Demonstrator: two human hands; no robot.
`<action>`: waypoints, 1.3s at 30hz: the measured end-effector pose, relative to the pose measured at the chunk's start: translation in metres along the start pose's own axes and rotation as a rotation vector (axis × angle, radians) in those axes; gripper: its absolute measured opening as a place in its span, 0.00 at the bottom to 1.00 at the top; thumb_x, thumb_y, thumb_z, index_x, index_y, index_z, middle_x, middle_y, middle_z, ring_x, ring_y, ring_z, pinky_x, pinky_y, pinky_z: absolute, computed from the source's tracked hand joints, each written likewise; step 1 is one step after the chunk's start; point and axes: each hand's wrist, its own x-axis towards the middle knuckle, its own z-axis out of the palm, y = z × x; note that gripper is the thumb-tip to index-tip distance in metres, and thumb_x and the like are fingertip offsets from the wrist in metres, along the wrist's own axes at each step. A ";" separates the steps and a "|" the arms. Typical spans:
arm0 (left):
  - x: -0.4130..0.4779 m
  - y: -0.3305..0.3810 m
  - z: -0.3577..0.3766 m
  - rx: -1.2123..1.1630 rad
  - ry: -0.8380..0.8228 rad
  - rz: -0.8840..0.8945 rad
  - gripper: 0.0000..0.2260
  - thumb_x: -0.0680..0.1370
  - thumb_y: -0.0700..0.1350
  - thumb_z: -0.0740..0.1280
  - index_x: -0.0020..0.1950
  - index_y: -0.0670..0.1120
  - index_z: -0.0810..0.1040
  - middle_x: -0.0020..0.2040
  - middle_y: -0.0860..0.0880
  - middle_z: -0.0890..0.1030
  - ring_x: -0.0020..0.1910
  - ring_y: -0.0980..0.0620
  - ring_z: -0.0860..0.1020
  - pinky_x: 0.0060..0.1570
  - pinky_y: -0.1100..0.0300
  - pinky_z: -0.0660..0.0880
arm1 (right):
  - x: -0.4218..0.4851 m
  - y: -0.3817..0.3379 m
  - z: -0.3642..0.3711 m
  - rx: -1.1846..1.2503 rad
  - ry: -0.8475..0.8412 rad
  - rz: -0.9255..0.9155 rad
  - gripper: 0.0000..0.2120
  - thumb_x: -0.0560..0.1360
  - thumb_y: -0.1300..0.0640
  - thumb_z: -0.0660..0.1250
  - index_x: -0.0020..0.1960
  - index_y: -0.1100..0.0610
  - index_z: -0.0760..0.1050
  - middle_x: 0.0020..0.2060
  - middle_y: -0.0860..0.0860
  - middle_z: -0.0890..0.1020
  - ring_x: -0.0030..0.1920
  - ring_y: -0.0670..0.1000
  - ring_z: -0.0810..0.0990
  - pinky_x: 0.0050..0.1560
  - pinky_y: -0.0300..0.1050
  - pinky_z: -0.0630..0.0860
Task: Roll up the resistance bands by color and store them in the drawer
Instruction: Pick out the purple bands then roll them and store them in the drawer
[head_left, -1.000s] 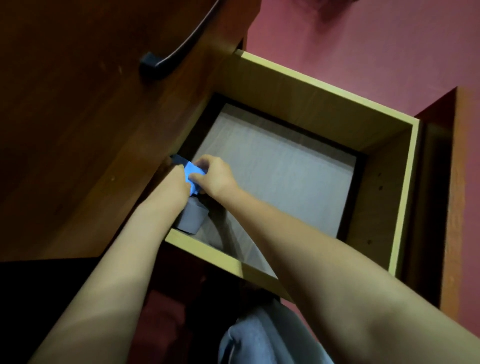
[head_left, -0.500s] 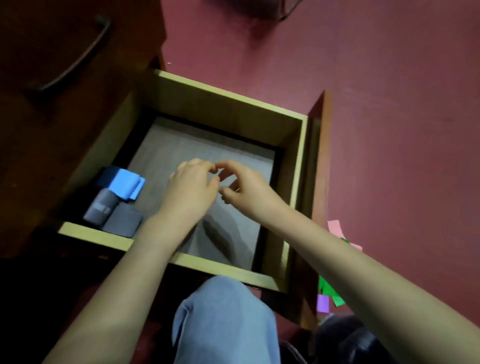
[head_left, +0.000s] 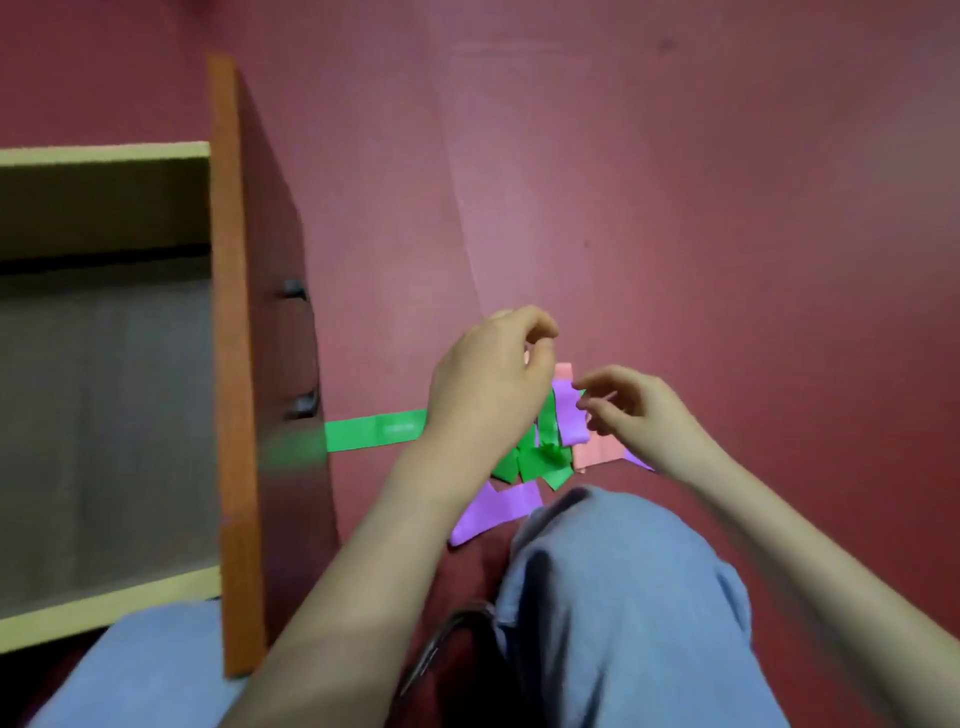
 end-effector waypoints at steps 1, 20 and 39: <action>0.005 -0.012 0.018 -0.011 -0.058 -0.059 0.10 0.73 0.43 0.59 0.49 0.46 0.79 0.48 0.47 0.82 0.50 0.45 0.78 0.53 0.50 0.74 | 0.002 0.021 0.002 0.018 0.001 0.053 0.10 0.73 0.67 0.62 0.45 0.53 0.74 0.39 0.54 0.78 0.27 0.45 0.75 0.39 0.41 0.75; 0.020 -0.211 0.230 0.305 -0.657 -0.432 0.16 0.76 0.41 0.60 0.63 0.42 0.68 0.60 0.40 0.75 0.59 0.41 0.73 0.56 0.50 0.70 | 0.101 0.222 0.103 0.409 0.118 0.538 0.10 0.73 0.71 0.58 0.52 0.69 0.74 0.30 0.50 0.73 0.18 0.38 0.71 0.25 0.30 0.69; 0.003 -0.268 0.255 0.123 -0.227 -0.347 0.12 0.72 0.44 0.62 0.46 0.35 0.74 0.46 0.34 0.76 0.47 0.38 0.74 0.45 0.52 0.64 | 0.157 0.245 0.138 0.507 0.141 0.452 0.13 0.72 0.73 0.58 0.40 0.59 0.76 0.30 0.49 0.76 0.25 0.37 0.74 0.34 0.30 0.71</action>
